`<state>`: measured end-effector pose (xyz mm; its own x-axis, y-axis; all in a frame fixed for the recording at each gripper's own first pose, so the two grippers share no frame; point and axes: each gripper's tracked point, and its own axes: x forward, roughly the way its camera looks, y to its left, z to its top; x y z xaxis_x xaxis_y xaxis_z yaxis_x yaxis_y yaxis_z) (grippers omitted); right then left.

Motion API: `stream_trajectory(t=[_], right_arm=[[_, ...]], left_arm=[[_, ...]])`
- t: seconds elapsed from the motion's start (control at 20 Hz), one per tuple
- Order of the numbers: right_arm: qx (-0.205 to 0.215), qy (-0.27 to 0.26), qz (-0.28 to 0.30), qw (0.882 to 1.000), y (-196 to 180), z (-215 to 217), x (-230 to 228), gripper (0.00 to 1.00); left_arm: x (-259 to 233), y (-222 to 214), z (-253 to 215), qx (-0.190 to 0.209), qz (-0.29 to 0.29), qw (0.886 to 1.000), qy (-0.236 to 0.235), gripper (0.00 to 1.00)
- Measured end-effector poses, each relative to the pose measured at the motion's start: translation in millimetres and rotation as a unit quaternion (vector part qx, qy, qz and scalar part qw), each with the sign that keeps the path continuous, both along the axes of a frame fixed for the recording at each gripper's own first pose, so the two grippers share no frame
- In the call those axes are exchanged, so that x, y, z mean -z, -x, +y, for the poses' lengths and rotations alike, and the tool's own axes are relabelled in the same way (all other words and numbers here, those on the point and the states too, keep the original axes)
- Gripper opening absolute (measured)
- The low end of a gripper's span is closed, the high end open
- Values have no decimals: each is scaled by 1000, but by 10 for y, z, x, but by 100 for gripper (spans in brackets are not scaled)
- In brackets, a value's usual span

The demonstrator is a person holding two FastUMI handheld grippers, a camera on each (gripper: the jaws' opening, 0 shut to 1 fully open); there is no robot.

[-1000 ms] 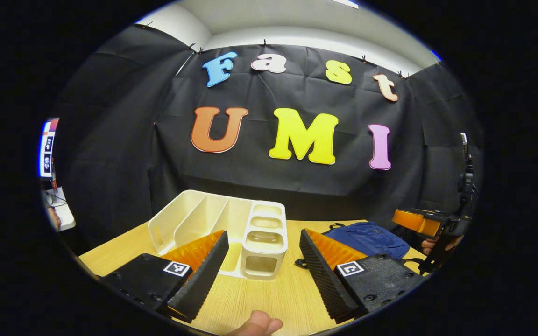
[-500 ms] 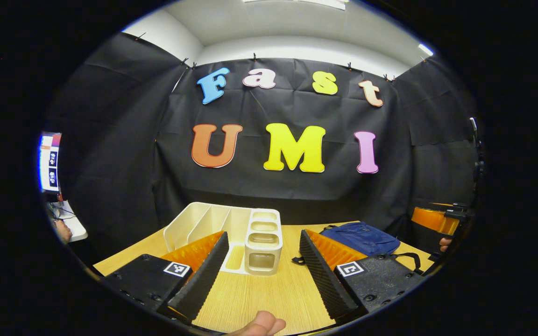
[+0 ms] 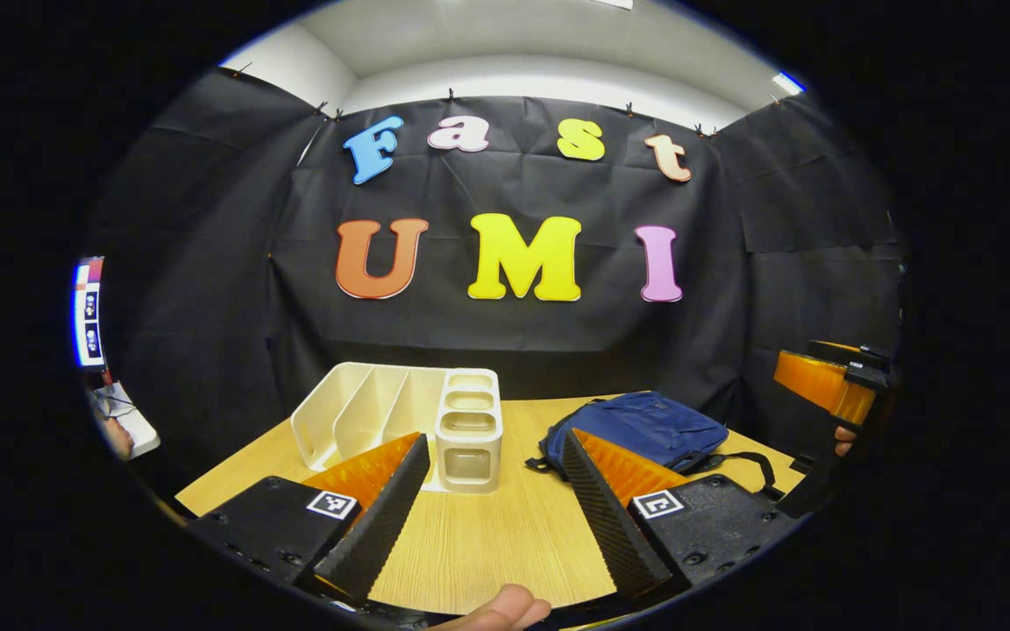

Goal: Open the schoolbag, grab two books from the bookshelf and put them into the schoolbag.

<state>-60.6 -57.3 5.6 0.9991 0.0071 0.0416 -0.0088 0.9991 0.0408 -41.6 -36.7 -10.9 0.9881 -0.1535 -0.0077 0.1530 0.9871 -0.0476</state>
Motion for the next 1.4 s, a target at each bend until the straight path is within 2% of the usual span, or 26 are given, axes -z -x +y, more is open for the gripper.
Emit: stream_trajectory(t=[0.1,0.15,0.3,0.35,0.4,0.55,0.75,0.8,0.85,1.0,1.4], right_arm=[[-8,18,10,1000,32,26,119,96],[-6,27,17,999,38,0,189,92],[1,34,29,999,44,-83,281,95],[6,34,33,999,33,-122,313,92],[10,32,35,999,22,-161,324,95],[10,22,39,999,21,-171,356,95],[5,22,48,999,23,-153,403,95],[4,20,51,998,17,-152,411,92],[3,18,54,998,22,-160,424,95],[11,16,54,998,15,-214,411,95],[8,22,56,998,12,-177,444,98]], left_arm=[[-39,-1,39,-12,-8,1000,-11,98],[-3,-12,46,-12,-5,1000,-10,98],[42,-29,55,-21,6,1000,-5,98],[70,-37,35,-21,10,1000,-3,98],[76,-29,7,-19,12,1000,-1,98],[89,-5,-41,-9,11,1000,-3,98],[26,16,20,-17,-3,1000,-3,98],[-1,5,4,-14,-8,1000,-2,98],[-12,11,1,-11,-12,1000,-1,98],[-20,34,48,-18,-15,1000,-4,98],[76,20,-11,-12,2,1000,-9,98]])
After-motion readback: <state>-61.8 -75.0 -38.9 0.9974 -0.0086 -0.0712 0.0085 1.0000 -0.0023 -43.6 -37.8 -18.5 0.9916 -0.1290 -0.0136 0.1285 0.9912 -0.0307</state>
